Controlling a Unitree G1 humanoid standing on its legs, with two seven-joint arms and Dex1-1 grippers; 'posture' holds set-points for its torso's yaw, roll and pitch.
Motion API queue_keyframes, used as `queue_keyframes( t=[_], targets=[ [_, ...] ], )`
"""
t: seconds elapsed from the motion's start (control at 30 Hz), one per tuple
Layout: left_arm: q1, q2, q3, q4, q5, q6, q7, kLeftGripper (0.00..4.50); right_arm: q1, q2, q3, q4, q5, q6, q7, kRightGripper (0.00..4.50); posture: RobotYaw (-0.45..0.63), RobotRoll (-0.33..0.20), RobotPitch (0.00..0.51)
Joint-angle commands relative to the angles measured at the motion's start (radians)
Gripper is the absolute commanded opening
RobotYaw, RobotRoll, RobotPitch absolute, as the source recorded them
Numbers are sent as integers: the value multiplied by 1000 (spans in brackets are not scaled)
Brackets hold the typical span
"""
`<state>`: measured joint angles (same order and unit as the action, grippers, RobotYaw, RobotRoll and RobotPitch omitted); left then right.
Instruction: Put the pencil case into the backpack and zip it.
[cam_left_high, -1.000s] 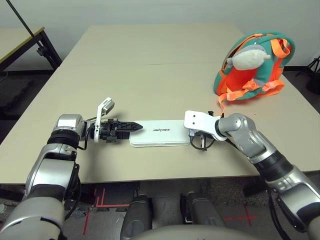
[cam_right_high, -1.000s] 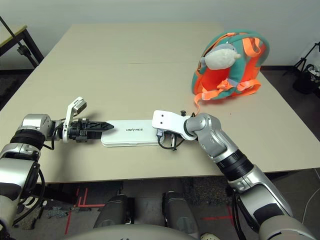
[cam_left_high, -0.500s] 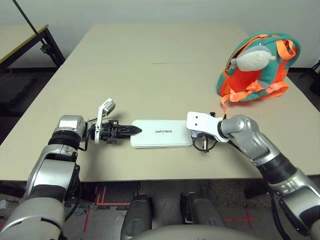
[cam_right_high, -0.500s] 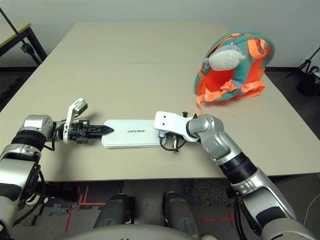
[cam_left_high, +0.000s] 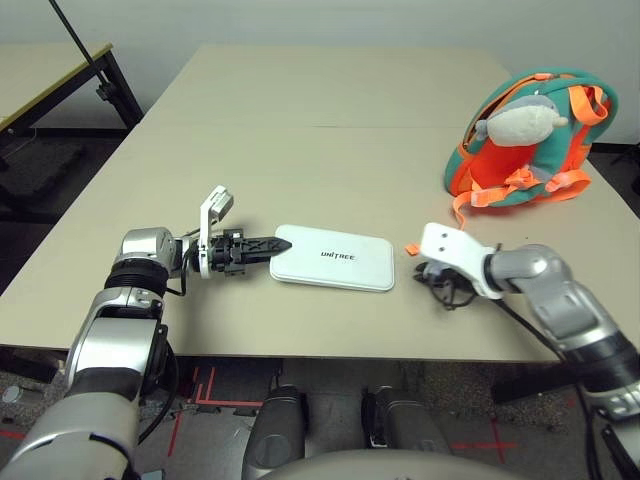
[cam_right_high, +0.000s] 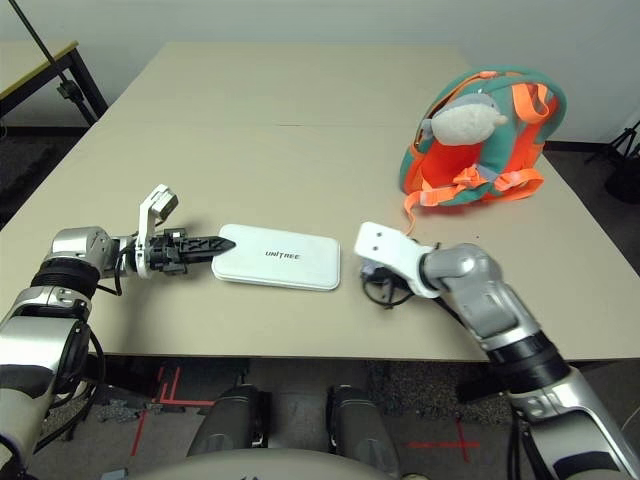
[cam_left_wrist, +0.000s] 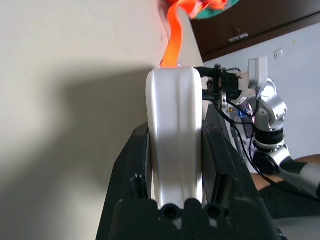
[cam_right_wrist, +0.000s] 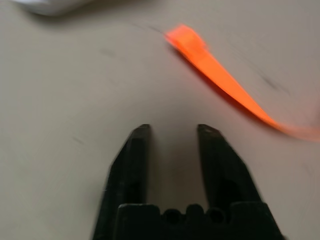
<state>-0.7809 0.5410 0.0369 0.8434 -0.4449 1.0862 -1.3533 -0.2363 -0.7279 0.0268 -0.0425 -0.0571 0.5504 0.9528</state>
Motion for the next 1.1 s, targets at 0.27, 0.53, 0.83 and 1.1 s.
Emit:
queue_keyframes(
  t=[0.27,0.53,0.83,1.1],
  targets=[
    [10,-52,102,-160,-89,22,105,1332,72,-24,-288,112,117,10,-189,4500,83,0,54],
    [-2,-99,214,-237,-150,-27,215,1331,-28,58,-400,145,223,1,-330,4500,86,0,48],
    [35,-159,277,-420,-250,21,336,1331,-181,114,-488,300,300,-50,-492,4500,106,0,43],
    [62,-166,297,-469,-305,33,395,1331,-288,119,-487,478,321,-162,-534,4500,120,0,44]
  ],
)
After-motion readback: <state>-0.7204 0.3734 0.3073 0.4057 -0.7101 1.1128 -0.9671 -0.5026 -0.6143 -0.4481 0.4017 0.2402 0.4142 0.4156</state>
